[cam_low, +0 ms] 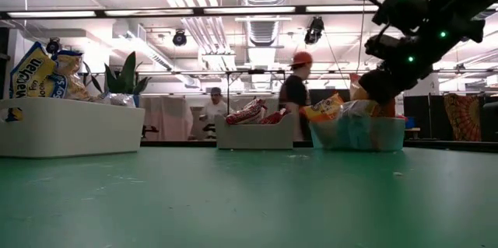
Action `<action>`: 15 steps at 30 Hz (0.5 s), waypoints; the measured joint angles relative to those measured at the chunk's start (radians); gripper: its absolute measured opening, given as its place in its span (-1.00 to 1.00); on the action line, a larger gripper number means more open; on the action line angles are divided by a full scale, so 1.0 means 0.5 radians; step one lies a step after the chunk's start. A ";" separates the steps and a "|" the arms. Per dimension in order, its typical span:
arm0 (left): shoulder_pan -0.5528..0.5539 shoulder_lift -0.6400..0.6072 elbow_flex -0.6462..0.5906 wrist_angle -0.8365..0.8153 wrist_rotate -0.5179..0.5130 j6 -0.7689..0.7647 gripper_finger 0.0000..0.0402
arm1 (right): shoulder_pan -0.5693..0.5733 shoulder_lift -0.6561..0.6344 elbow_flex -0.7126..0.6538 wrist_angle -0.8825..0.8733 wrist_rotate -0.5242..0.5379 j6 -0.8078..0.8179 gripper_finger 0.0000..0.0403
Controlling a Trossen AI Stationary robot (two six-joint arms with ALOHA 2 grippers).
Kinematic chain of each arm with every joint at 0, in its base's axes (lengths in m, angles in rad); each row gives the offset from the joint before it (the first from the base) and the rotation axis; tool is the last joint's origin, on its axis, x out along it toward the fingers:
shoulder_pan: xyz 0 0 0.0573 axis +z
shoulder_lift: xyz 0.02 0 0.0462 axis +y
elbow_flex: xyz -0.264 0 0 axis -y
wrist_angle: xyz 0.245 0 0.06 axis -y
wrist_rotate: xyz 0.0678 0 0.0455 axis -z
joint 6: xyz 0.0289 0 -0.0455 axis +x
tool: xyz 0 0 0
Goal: Sort Maruchan noodles
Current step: Put the orange noodle pack into the green bin
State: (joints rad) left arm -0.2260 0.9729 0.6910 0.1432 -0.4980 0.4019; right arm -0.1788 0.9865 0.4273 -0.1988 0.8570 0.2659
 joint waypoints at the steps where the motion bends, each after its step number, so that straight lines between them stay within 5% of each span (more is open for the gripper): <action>1: 0.001 0.006 0.000 0.007 0.001 -0.002 -0.62 | -0.013 0.002 -0.011 0.000 -0.001 0.026 -0.84; 10: 0.002 0.043 0.000 0.045 0.004 -0.001 -0.62 | -0.075 0.003 -0.063 -0.008 -0.087 0.157 -0.81; 15: 0.002 0.040 0.000 0.044 0.003 -0.025 -0.62 | -0.076 0.006 0.044 -0.055 -0.124 0.154 -0.64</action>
State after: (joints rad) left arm -0.2249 0.9928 0.6910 0.1654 -0.4965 0.3894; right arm -0.2169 0.9894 0.4494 -0.2261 0.7949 0.3430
